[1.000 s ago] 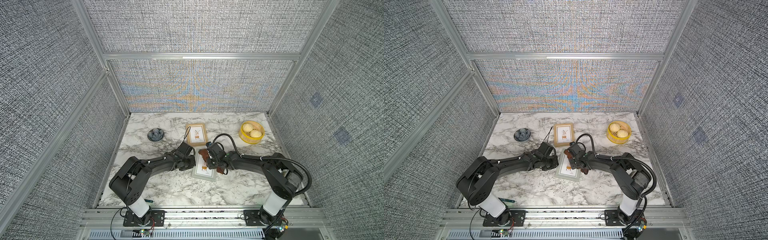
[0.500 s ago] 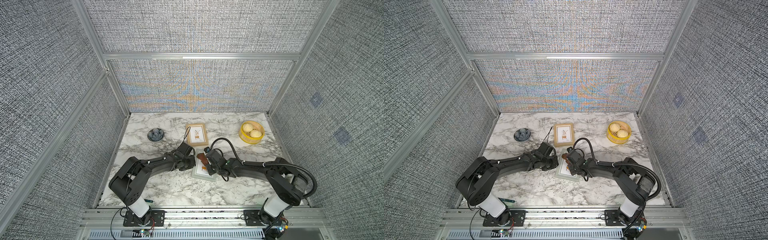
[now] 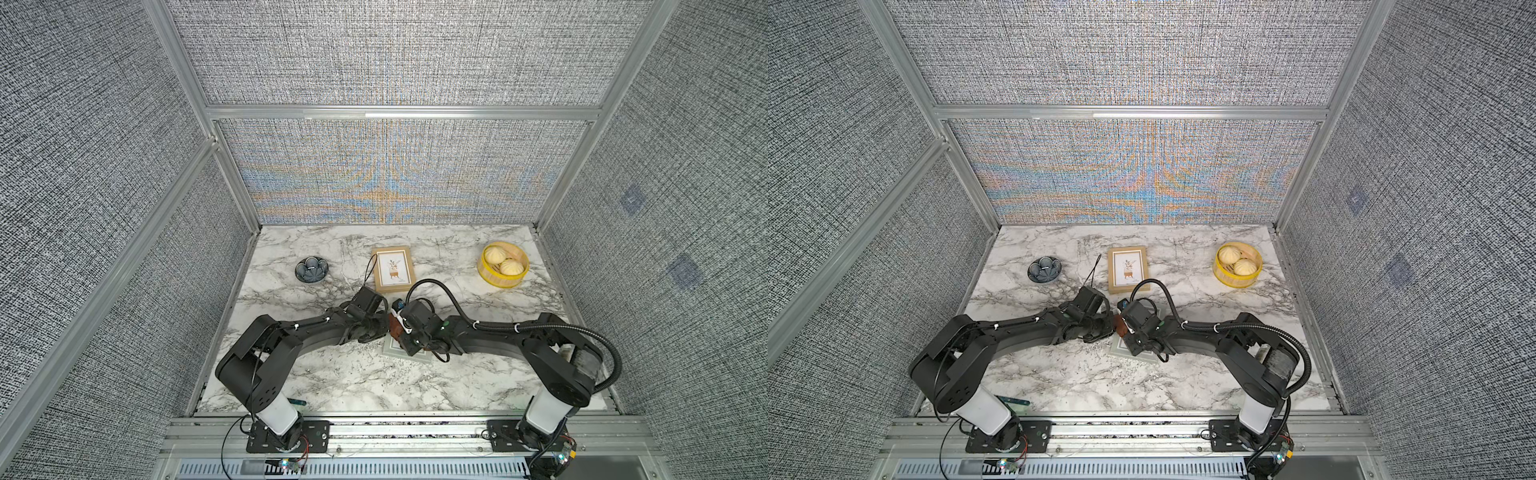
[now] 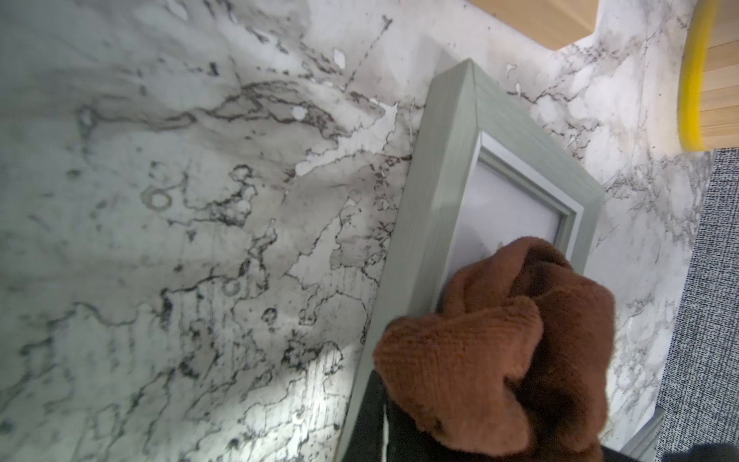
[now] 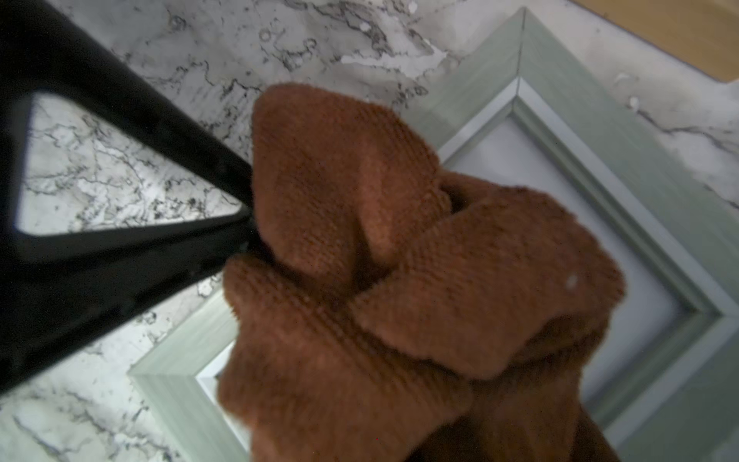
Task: Wipe the picture frame with a cloth
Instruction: Wipe the dirt from the picture frame.
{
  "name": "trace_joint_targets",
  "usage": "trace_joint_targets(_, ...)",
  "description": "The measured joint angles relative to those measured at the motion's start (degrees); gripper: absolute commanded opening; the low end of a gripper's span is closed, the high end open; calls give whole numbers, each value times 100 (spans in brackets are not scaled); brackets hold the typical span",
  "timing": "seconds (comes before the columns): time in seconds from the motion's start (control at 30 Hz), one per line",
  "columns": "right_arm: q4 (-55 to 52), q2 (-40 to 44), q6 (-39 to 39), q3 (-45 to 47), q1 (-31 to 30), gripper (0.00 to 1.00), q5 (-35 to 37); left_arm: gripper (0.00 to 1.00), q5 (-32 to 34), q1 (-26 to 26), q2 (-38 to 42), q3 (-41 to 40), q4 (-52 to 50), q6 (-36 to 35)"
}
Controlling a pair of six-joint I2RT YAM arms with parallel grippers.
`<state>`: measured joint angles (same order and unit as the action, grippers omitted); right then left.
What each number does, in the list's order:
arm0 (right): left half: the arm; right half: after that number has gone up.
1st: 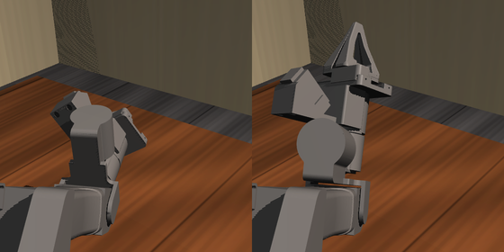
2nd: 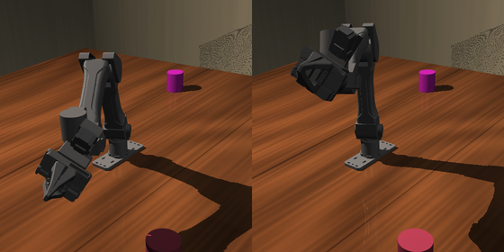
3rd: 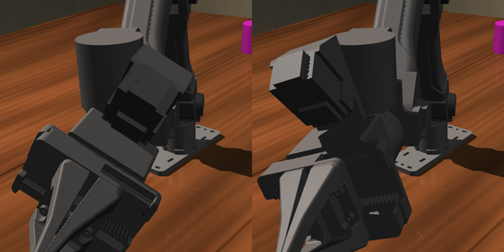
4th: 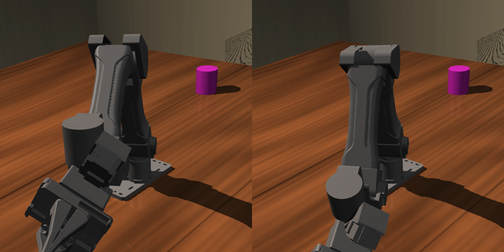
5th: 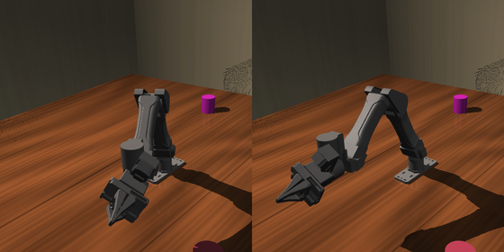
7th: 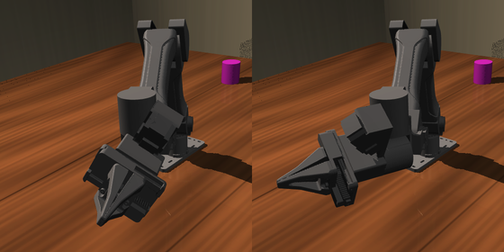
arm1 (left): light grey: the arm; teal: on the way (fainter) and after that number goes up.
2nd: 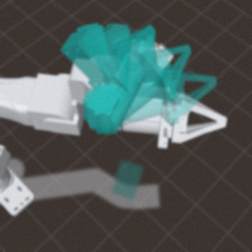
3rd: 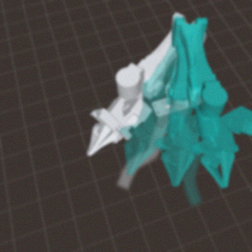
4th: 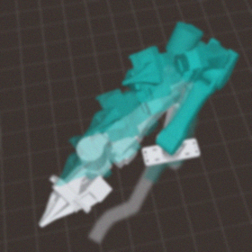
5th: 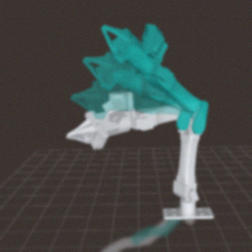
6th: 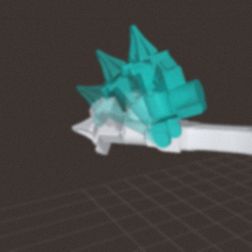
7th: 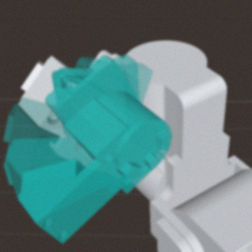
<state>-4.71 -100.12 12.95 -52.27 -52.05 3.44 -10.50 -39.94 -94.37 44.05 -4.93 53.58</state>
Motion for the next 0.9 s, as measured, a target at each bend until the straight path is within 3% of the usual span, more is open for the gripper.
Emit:
trace_joint_targets(0.37,562,1165,20,1410,81,0,122,0,-13,2,-46,68,-74,44)
trace_joint_targets(0.7,750,162,-87,494,26,0,-184,0,-24,2,-72,90,-92,42)
trace_joint_targets(0.9,627,341,107,483,595,0,-640,0,-22,2,-74,101,-96,39)
